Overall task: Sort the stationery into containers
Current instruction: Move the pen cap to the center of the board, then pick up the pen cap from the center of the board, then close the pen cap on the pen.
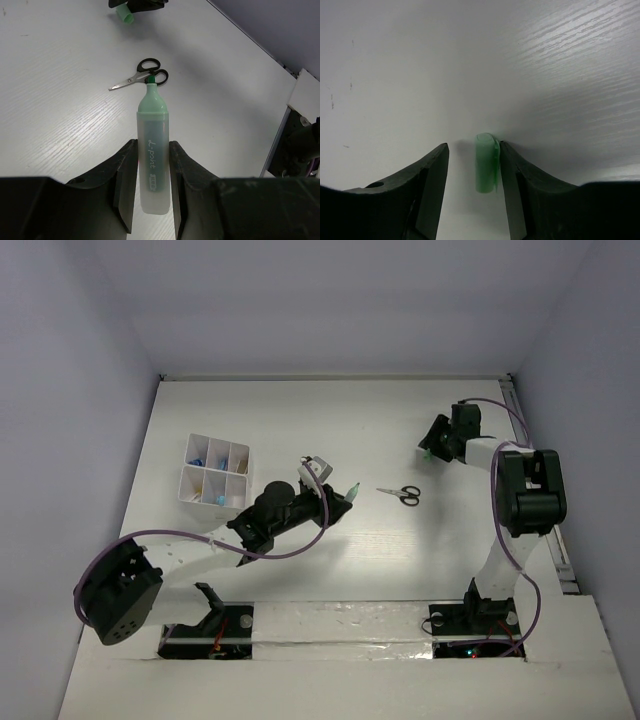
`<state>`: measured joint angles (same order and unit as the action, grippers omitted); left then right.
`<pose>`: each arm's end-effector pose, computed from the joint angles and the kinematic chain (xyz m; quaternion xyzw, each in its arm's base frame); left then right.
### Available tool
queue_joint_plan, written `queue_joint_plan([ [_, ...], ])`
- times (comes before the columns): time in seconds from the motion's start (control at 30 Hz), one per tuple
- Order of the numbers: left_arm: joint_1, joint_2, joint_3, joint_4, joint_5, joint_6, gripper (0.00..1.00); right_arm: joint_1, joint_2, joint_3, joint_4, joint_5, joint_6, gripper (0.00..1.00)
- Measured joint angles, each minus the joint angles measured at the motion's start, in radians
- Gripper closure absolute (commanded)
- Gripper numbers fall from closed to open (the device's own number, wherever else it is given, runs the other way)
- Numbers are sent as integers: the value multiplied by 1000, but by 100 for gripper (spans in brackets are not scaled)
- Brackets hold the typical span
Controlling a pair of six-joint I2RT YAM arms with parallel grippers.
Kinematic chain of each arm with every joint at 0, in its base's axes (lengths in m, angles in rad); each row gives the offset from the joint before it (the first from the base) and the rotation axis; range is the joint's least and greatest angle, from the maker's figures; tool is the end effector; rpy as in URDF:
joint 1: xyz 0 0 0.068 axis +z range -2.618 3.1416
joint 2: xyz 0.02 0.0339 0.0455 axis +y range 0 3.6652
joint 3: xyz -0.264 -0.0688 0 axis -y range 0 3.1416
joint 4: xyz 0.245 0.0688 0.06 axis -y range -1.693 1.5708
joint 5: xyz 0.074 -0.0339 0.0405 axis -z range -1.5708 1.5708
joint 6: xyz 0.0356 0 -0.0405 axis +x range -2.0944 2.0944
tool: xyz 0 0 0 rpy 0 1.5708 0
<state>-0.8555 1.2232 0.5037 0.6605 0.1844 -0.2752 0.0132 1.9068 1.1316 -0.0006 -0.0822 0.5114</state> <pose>0.1674 -0.2026 0.2390 0.2678 0.6762 -0.4225 0.5409 0.4021 0.0082 0.1575 0.2117 0.8967 0.1369 0.3637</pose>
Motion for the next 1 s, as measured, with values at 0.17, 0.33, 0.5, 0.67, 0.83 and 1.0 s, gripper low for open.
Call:
queue_joint_plan([
  [0.17, 0, 0, 0, 2, 0, 0, 100, 0, 0, 2, -23, 0, -9, 67],
  [0.33, 0, -3, 0, 2, 0, 0, 100, 0, 0, 2, -36, -4, -10, 93],
  [0.5, 0, -5, 0, 2, 0, -1, 100, 0, -11, -9, -31, -28, -11, 100],
  [0.67, 0, -40, -19, 12, 0, -16, 100, 17, -173, -131, 9, -106, 20, 100],
  [0.83, 10, -61, -39, 41, -1, -39, 100, 226, -418, -185, 119, -85, 92, 100],
  [1.0, 62, -56, -39, 41, -25, -58, 100, 489, -499, -203, 296, -46, 179, 100],
])
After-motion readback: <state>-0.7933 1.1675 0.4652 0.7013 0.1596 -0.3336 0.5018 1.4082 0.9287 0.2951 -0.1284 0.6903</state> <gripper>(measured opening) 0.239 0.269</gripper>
